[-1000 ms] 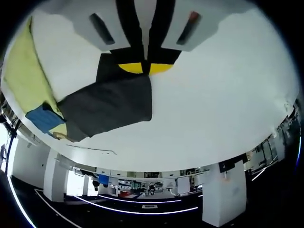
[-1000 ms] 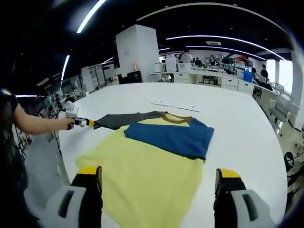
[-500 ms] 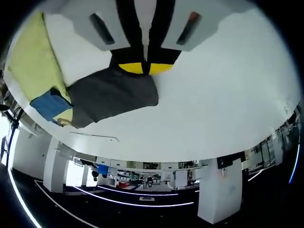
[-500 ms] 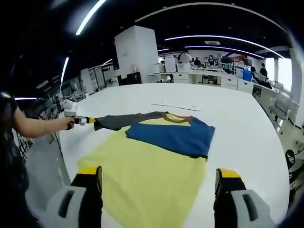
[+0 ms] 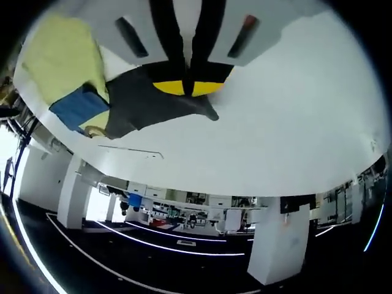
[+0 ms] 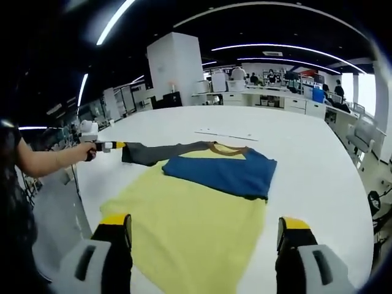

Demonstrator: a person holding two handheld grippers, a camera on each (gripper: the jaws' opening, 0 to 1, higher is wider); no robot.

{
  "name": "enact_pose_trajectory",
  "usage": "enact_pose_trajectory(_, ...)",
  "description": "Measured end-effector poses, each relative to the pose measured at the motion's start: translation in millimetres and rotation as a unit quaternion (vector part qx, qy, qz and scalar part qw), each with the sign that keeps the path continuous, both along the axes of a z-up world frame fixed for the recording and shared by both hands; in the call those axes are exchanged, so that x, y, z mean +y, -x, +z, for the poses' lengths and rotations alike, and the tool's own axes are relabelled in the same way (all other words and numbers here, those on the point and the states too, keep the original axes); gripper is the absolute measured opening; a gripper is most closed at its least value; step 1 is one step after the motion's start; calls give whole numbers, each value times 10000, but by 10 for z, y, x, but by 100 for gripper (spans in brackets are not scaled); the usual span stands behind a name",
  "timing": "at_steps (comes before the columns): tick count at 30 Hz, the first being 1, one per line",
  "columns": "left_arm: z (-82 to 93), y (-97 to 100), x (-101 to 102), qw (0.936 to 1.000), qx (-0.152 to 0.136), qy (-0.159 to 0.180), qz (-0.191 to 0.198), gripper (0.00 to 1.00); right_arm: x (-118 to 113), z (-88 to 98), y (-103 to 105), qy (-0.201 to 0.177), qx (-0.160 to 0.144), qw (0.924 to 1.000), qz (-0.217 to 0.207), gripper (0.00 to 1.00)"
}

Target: Fold the garment on the visible template until the final outline fits inside the template.

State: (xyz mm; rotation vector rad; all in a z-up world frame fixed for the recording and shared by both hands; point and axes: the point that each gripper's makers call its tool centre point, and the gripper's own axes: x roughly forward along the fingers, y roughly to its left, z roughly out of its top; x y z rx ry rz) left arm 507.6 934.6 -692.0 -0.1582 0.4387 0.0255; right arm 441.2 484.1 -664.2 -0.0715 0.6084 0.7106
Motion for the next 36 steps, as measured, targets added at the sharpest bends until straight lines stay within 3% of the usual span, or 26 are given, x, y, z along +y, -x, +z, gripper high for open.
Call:
enact_pose_trajectory(4,143,-61,-72,9998,-168,-41,-90,0,3,-12,18,-33,2,10000,14,100)
enact_pose_trajectory(24,539,-305,-489,9969,-473,-288,-565,0,26,-71,53,-73,25,9999,119,100)
enact_pose_trajectory(36,677,-431,-743,9944,-566,-361,-817,0,4,-73,68,-65,14,9999,117,100)
